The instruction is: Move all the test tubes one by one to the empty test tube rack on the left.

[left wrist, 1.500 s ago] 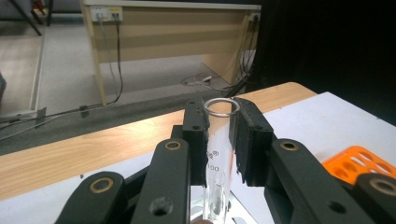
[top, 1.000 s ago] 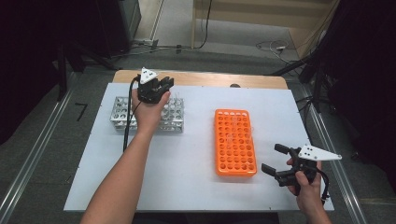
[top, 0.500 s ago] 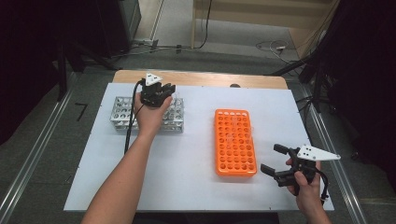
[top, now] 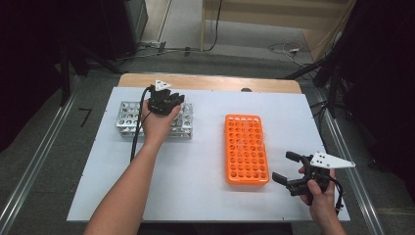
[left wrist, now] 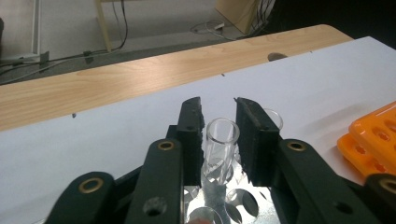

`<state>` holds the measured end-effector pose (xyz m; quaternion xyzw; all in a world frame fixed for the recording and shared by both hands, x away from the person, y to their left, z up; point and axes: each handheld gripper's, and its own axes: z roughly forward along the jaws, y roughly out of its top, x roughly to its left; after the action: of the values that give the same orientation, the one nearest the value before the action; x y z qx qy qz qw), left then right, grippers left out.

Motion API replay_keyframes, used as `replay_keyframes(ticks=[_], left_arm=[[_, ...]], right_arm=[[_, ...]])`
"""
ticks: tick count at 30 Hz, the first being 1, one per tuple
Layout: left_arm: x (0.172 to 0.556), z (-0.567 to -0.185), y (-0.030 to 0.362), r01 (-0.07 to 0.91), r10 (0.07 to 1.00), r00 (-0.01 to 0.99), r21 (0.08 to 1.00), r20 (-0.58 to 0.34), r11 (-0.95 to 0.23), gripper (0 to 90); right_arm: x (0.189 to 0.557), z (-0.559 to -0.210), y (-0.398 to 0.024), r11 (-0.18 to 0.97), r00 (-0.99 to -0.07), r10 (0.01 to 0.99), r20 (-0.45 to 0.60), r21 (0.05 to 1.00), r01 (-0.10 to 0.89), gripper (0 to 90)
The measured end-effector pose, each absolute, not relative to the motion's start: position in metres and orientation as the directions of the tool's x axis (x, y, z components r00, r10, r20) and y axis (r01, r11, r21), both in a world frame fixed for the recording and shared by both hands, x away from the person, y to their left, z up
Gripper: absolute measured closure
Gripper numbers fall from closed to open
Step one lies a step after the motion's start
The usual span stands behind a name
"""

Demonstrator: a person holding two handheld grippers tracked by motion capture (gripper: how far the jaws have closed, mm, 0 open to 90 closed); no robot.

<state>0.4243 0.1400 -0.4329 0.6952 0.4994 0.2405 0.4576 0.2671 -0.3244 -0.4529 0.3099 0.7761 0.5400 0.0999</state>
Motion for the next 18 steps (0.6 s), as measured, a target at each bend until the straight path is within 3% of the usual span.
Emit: replay_keyframes(ticks=[4, 18], left_arm=[[0.421, -0.431, 0.142, 0.472, 0.916, 0.376, 0.88, -0.139, -0.06, 61.0], [0.381, -0.425, 0.147, 0.413, 0.881, 0.448, 0.91, -0.155, -0.05, 17.8]], right_arm=[[0.267, -0.453, -0.324, 0.226, -0.787, 0.59, 0.181, 0.899, 0.375, 0.0], [0.268, -0.452, -0.318, 0.237, -0.79, 0.589, 0.171, 0.898, 0.371, 0.0]])
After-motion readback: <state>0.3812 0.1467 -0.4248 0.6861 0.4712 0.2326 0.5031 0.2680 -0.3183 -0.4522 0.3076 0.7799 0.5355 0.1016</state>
